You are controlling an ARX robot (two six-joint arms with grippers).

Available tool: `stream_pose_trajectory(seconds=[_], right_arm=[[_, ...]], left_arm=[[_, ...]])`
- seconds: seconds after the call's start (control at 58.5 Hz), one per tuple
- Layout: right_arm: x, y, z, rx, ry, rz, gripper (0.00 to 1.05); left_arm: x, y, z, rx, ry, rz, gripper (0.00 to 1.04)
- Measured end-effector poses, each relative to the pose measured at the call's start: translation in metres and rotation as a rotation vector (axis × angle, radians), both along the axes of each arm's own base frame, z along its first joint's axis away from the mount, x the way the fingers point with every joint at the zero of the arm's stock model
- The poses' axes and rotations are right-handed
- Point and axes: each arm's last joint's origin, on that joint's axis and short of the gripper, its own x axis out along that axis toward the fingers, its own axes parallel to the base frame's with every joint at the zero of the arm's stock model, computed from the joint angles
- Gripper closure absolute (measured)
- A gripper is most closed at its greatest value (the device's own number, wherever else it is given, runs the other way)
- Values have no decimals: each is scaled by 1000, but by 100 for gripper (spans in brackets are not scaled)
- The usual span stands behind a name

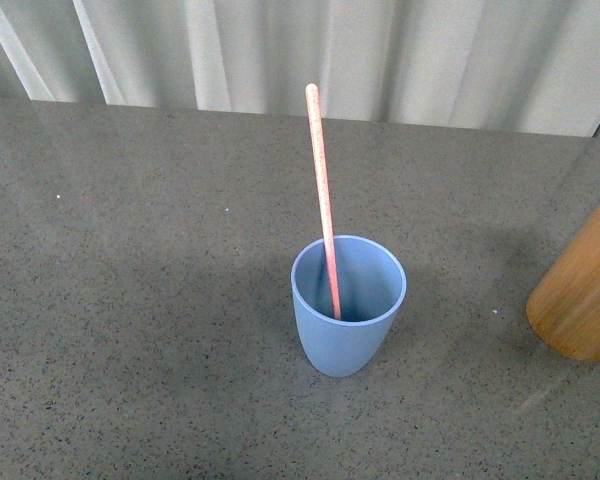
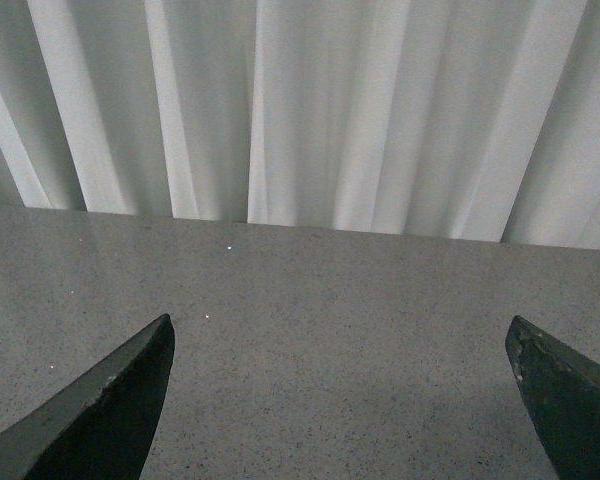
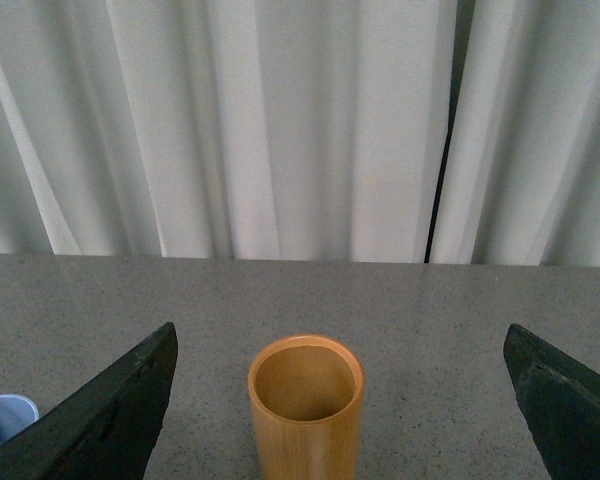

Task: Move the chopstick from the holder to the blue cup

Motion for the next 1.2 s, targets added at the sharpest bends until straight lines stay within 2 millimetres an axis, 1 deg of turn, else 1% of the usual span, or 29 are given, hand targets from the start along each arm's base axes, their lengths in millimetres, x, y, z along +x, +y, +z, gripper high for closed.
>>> stream_pose_trajectory(seconds=[1.197], right_arm=[[0,0,0,0,0,0,10]], left_arm=[[0,0,0,0,0,0,7]])
